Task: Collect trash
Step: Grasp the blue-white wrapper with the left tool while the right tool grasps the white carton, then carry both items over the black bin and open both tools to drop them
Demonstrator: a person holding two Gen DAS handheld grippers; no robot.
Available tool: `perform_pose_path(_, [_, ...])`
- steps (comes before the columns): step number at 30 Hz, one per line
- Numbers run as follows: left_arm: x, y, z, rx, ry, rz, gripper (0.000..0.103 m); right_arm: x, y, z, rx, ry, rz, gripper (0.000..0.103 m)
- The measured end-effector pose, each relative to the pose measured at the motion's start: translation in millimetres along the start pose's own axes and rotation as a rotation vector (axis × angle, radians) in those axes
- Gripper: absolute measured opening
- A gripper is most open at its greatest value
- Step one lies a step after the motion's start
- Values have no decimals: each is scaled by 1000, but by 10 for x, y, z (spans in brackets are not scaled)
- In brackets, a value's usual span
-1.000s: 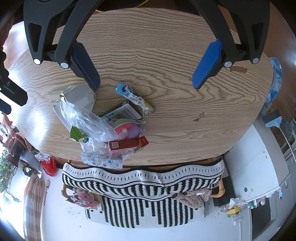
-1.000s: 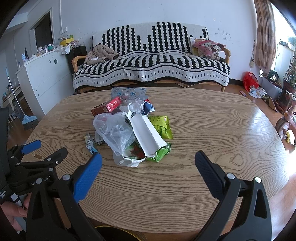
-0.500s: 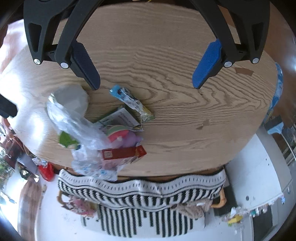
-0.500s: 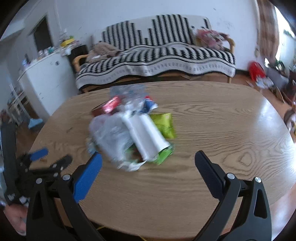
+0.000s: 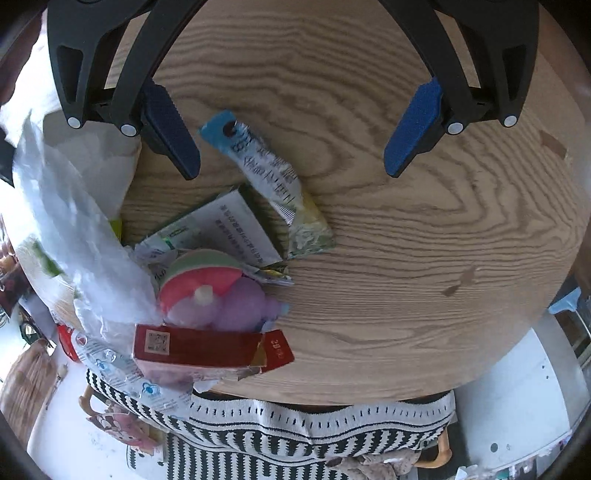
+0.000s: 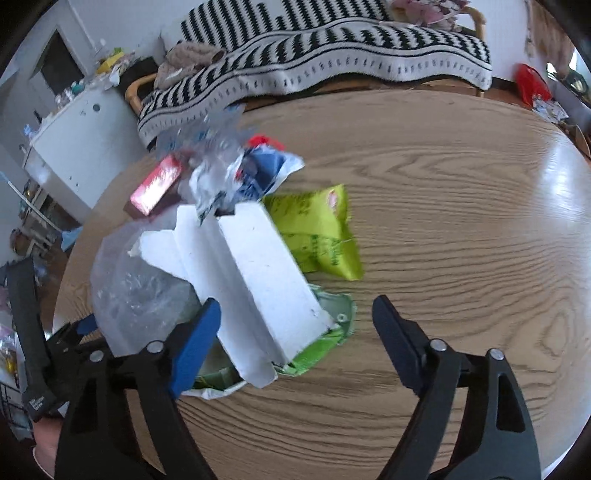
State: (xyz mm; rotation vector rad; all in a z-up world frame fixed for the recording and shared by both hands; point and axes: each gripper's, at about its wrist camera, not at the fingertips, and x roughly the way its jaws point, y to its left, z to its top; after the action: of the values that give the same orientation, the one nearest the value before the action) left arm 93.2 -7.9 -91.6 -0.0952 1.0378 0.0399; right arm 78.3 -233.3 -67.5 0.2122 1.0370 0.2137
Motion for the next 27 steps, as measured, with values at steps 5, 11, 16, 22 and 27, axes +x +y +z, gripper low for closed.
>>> perform_pose_path(5, [-8, 11, -40, 18, -15, 7, 73, -31, 57, -38, -5, -7, 17, 36])
perform_pose_path(11, [-155, 138, -42, 24, -21, -73, 14, -428, -4, 11, 29, -124, 46, 34])
perform_pose_path(16, [-399, 220, -16, 39, -79, -96, 12, -769, -60, 15, 52, -200, 62, 34])
perform_pose_path(22, [-761, 315, -120, 58, -126, -150, 12, -1071, -93, -119, 50, -227, 92, 34])
perform_pose_path(27, [-1165, 377, -504, 88, -139, -223, 12, -1378, 30, -496, 37, -246, 122, 34])
